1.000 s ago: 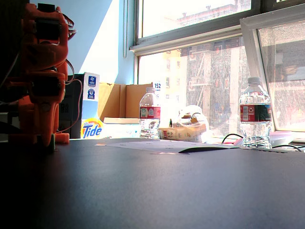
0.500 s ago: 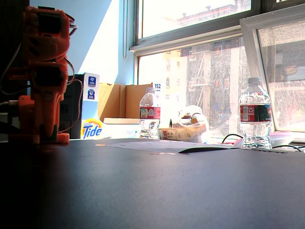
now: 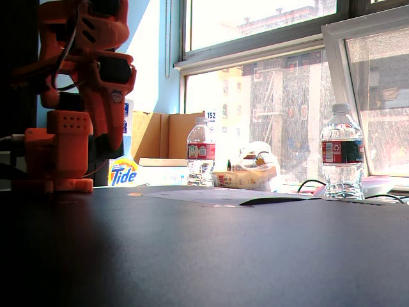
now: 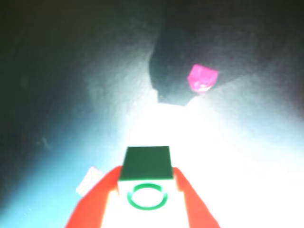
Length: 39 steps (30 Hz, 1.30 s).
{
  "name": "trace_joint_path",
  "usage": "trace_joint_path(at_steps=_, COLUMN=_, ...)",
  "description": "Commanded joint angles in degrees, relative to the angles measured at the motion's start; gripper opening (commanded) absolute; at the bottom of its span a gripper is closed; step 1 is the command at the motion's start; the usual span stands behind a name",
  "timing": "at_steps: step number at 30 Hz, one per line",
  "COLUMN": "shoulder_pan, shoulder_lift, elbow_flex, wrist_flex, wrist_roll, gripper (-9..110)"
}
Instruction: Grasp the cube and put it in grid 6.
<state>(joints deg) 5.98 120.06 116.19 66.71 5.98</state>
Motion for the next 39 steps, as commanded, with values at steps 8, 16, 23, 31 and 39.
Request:
trace_joint_path(at_steps=8, shoulder_pan=-13.62, shoulder_lift=-3.96, elbow_flex=-6.94, wrist_flex=0.88, wrist_roll=-3.87, gripper=0)
trace_joint_path(at_steps=16, shoulder_pan=-23.12, shoulder_lift=-12.39, elbow_flex=-12.39, wrist_flex=-0.09, wrist_roll=-3.34, gripper=0)
trace_joint_path(at_steps=23, shoulder_pan=-31.03, shoulder_lift=-18.46, elbow_flex=-12.48, wrist_flex=-3.69, wrist_roll=-2.29, gripper=0)
trace_joint_path(at_steps=31, shoulder_pan=-36.56, shoulder_lift=-25.4, elbow_flex=-15.47, wrist_flex=-5.8, wrist_roll=-0.26, gripper=0)
trace_joint_path(at_steps=39, shoulder_pan=-34.98, shoulder_lift=-27.6, elbow_flex=-15.47, wrist_flex=-7.47, wrist_roll=-0.7, gripper=0)
